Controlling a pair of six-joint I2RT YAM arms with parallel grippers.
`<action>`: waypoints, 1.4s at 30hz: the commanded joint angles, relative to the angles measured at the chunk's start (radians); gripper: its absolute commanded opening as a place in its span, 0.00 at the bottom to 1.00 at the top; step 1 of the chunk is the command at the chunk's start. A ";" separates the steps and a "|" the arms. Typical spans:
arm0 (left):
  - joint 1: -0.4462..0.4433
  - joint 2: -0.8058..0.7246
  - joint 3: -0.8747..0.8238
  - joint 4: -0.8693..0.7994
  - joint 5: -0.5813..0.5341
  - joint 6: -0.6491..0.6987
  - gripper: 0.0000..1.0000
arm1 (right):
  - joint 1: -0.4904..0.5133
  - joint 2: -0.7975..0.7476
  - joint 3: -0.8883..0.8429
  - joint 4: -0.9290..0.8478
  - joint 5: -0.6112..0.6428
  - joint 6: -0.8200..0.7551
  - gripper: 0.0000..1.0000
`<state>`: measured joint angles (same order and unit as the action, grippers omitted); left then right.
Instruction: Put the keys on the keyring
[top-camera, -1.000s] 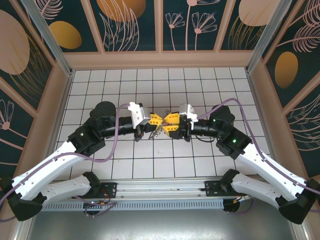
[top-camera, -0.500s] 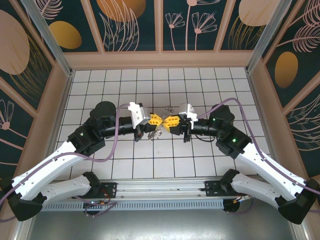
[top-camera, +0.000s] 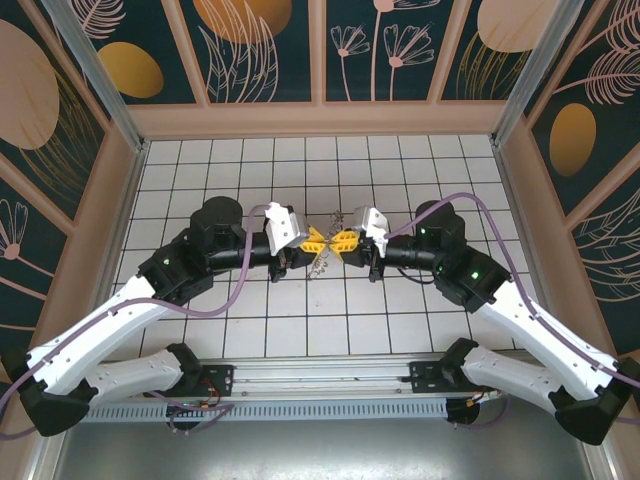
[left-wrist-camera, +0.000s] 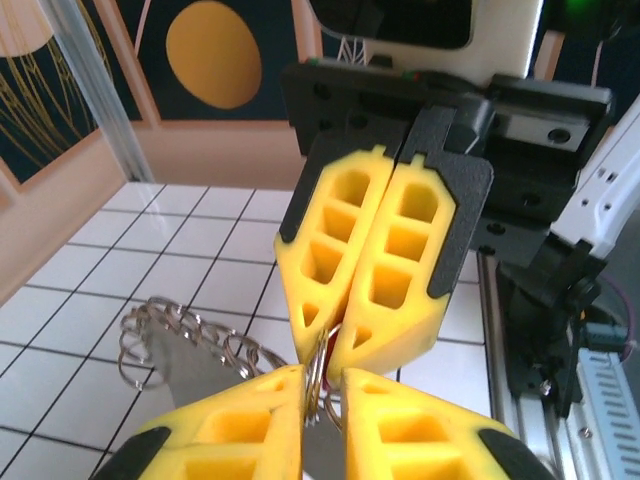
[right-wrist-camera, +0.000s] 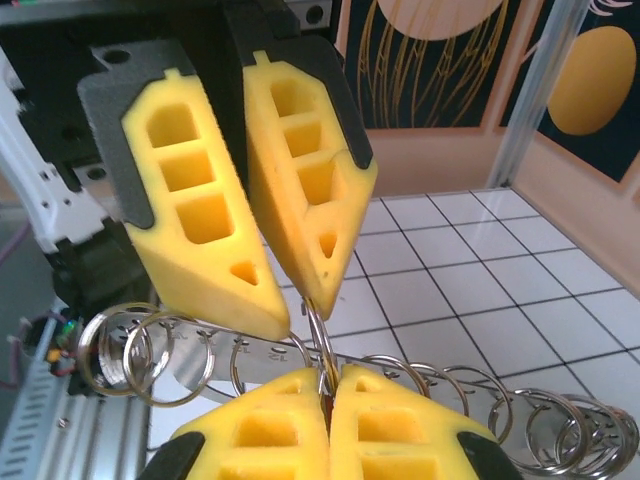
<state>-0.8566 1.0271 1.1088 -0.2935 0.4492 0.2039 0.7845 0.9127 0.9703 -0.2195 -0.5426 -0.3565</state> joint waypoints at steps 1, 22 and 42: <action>-0.004 0.019 0.067 -0.151 -0.035 0.056 0.18 | 0.019 0.019 0.078 -0.106 0.101 -0.119 0.00; -0.004 0.157 0.217 -0.355 -0.002 0.180 0.21 | 0.071 0.106 0.189 -0.260 0.136 -0.278 0.00; -0.005 0.186 0.195 -0.305 -0.006 0.175 0.21 | 0.072 0.076 0.172 -0.224 0.081 -0.265 0.00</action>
<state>-0.8566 1.2011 1.3056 -0.6128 0.4297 0.3660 0.8509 1.0153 1.1122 -0.5125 -0.4236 -0.6224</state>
